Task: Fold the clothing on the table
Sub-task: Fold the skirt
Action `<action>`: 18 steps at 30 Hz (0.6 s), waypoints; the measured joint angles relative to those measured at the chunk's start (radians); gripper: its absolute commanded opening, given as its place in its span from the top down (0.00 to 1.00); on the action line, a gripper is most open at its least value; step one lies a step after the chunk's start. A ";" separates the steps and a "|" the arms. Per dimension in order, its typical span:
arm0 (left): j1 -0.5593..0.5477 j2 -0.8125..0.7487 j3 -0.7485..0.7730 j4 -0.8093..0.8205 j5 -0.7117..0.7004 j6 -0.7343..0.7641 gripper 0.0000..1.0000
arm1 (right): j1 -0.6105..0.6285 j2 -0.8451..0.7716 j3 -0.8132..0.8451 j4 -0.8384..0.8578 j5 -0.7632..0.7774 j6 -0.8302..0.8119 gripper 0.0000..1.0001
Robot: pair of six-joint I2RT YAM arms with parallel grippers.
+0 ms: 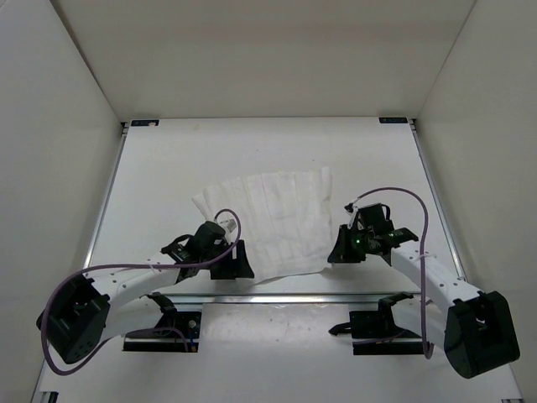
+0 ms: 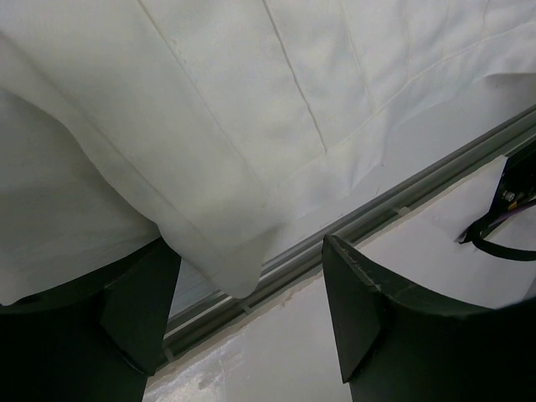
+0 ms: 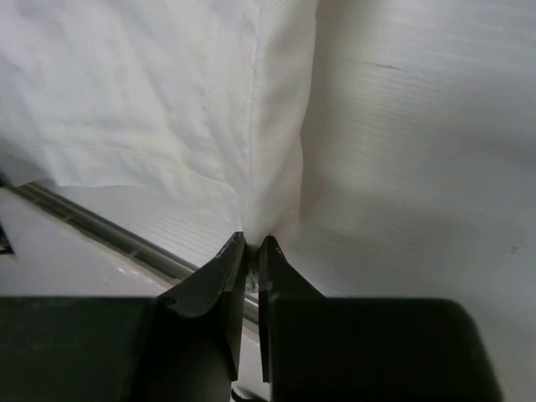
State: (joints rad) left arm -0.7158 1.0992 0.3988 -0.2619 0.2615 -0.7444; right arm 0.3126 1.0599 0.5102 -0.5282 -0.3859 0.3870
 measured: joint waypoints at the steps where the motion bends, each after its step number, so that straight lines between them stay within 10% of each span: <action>1: 0.000 -0.005 0.000 -0.010 0.003 0.006 0.21 | 0.000 -0.016 0.000 0.013 -0.015 0.008 1.00; 8: -0.014 -0.066 -0.045 -0.022 0.016 -0.016 0.43 | 0.006 -0.036 -0.001 0.064 -0.059 0.037 1.00; 15: 0.037 -0.137 -0.121 -0.011 0.019 -0.051 1.00 | -0.005 -0.052 -0.013 0.093 -0.106 0.054 0.99; 18: 0.074 -0.122 -0.086 -0.023 0.016 -0.029 1.00 | -0.015 -0.028 0.002 0.103 -0.140 0.049 1.00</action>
State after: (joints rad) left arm -0.6418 0.9771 0.3126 -0.2852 0.2775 -0.7738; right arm 0.2974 1.0321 0.5121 -0.4252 -0.5262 0.4358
